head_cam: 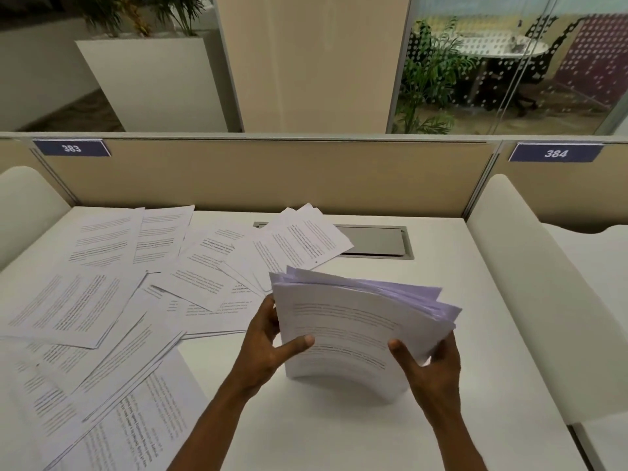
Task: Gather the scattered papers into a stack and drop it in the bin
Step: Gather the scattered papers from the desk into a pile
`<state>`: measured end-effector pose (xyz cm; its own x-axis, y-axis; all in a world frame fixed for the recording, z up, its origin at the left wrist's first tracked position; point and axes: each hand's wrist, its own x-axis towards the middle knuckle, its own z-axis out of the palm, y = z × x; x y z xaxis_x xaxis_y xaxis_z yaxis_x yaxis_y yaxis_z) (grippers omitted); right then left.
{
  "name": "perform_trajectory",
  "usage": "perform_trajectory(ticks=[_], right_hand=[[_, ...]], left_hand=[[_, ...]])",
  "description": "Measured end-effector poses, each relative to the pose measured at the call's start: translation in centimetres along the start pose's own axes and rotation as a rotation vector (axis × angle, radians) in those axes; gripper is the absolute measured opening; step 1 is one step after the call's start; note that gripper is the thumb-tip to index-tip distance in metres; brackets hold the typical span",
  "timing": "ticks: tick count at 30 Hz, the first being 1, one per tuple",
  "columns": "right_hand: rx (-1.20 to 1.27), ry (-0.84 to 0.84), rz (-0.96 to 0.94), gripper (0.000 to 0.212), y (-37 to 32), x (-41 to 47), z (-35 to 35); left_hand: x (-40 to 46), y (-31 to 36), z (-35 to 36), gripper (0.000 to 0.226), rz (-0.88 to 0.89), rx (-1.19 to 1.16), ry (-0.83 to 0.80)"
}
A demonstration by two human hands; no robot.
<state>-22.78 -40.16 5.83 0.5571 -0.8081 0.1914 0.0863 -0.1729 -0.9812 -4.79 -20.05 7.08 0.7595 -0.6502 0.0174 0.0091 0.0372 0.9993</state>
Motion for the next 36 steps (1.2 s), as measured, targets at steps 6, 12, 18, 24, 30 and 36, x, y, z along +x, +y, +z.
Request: perform_trajectory(ticks=[6,12,18,24,30,36], right_hand=[[0.076,-0.006,0.002,0.068,1.0,0.0,1.1],[0.103,0.023,-0.023,0.089,1.0,-1.0,2.6],[0.137,0.15,-0.048,0.056,0.7,-0.6,2.9],[0.069,0.141,-0.014,0.053,1.0,-0.6,4.3],[0.082,0.053,-0.073,0.051,0.3,-0.6,4.2],[0.038,-0.02,-0.008,0.048,2.6,-0.1,3.7]], left_hand=[[-0.4,-0.7,1.1,0.054,-0.033,-0.046,0.072],[-0.6,-1.0,2.0,0.057,-0.029,-0.036,0.029],[-0.6,-1.0,1.7,0.061,-0.03,-0.076,0.109],[-0.7,-1.5,3.9,0.043,-0.035,-0.021,0.186],[-1.2,-1.2,3.1,0.064,0.022,-0.003,0.224],[-1.3,1.2,2.2,0.082,0.112,0.049,0.258]])
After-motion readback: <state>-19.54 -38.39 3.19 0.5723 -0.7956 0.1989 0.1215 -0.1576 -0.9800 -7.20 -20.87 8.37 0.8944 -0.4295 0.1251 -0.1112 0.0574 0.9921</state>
